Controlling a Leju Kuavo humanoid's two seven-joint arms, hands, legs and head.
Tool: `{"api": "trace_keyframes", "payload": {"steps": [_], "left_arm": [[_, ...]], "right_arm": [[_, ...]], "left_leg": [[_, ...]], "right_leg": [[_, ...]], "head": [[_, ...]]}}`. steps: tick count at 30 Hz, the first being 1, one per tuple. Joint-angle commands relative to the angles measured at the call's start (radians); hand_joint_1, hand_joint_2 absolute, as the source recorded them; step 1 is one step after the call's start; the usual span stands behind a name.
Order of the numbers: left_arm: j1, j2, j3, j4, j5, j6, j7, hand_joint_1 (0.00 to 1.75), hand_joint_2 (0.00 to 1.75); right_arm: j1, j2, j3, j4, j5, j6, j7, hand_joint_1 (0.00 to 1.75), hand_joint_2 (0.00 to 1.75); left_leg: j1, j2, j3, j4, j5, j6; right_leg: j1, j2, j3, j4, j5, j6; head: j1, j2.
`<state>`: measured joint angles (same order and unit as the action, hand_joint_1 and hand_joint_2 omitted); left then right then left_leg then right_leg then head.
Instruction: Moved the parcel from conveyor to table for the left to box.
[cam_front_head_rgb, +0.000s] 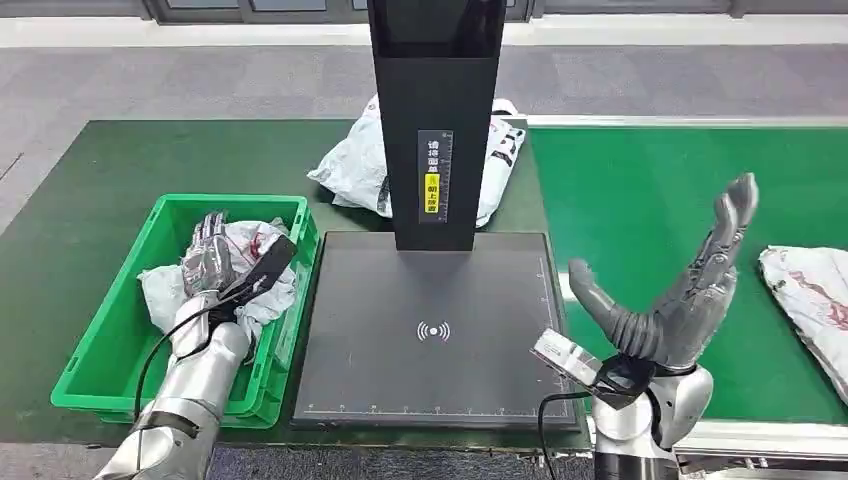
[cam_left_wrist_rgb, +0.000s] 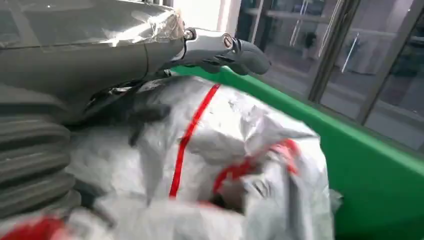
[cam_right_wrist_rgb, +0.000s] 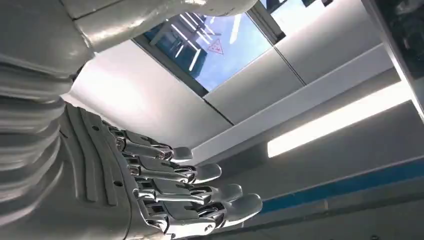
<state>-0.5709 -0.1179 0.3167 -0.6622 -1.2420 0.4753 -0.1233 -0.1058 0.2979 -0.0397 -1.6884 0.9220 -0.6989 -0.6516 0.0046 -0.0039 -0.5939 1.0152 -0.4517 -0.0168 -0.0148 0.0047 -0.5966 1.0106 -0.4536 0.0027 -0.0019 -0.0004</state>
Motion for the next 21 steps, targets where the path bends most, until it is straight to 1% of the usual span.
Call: {"api": "trace_keyframes", "payload": {"steps": [1, 4, 8, 12, 14, 18, 19, 21], "left_arm": [[0.004, -0.030, 0.089, 0.014, 0.055, -0.033, -0.035, 0.00, 0.00], [0.030, -0.044, 0.102, -0.067, 0.141, -0.057, -0.073, 0.00, 0.00], [0.067, -0.050, 0.096, -0.154, 0.184, -0.060, -0.081, 0.00, 0.00], [0.132, -0.064, 0.074, -0.299, 0.232, -0.056, -0.090, 0.00, 0.00], [0.149, -0.069, 0.065, -0.340, 0.237, -0.055, -0.090, 0.00, 0.00], [0.149, -0.069, 0.065, -0.340, 0.237, -0.055, -0.090, 0.00, 0.00], [0.149, -0.069, 0.065, -0.340, 0.237, -0.055, -0.090, 0.00, 0.00], [0.149, -0.069, 0.065, -0.340, 0.237, -0.055, -0.090, 0.00, 0.00]], "right_arm": [[0.070, 0.051, -0.016, 0.013, 0.001, 0.001, 0.005, 0.00, 1.75], [0.080, 0.051, -0.023, 0.005, 0.005, 0.001, 0.006, 0.00, 1.75], [0.088, 0.051, -0.028, 0.000, 0.009, 0.001, 0.008, 0.00, 1.75], [0.103, 0.051, -0.040, -0.018, 0.015, 0.001, 0.013, 0.00, 1.75], [0.108, 0.051, -0.046, -0.026, 0.016, 0.001, 0.015, 0.00, 1.75], [0.108, 0.051, -0.046, -0.026, 0.016, 0.001, 0.015, 0.00, 1.75], [0.108, 0.051, -0.046, -0.026, 0.016, 0.001, 0.015, 0.00, 1.75], [0.108, 0.051, -0.046, -0.026, 0.016, 0.001, 0.015, 0.00, 1.75]], "left_leg": [[0.001, -0.001, 0.004, -0.003, 0.000, 0.000], [0.001, 0.000, 0.004, -0.003, 0.000, 0.000], [0.001, 0.000, 0.005, -0.003, 0.000, 0.000], [0.001, 0.000, 0.004, -0.002, -0.001, 0.000], [0.001, 0.001, 0.004, -0.003, -0.001, 0.000], [0.001, 0.001, 0.003, -0.002, -0.001, 0.000], [0.001, 0.000, 0.005, -0.004, -0.001, 0.000], [0.000, 0.001, 0.003, -0.002, -0.001, 0.000]], "right_leg": [[0.001, -0.002, 0.005, -0.004, 0.000, -0.001], [0.001, -0.001, 0.004, -0.003, 0.000, -0.001], [0.001, -0.001, 0.006, -0.004, 0.000, -0.001], [0.001, -0.001, 0.004, -0.003, -0.001, 0.000], [0.001, 0.000, 0.004, -0.004, -0.001, -0.001], [0.001, 0.000, 0.002, -0.002, -0.001, 0.000], [0.001, -0.001, 0.005, -0.004, -0.001, -0.001], [0.001, 0.000, 0.002, -0.002, -0.001, 0.000]], "head": [[0.000, 0.000], [0.000, 0.000], [0.000, 0.000], [0.000, 0.000], [0.000, 0.000], [0.000, 0.000], [0.000, 0.000], [0.000, 0.000]]}}
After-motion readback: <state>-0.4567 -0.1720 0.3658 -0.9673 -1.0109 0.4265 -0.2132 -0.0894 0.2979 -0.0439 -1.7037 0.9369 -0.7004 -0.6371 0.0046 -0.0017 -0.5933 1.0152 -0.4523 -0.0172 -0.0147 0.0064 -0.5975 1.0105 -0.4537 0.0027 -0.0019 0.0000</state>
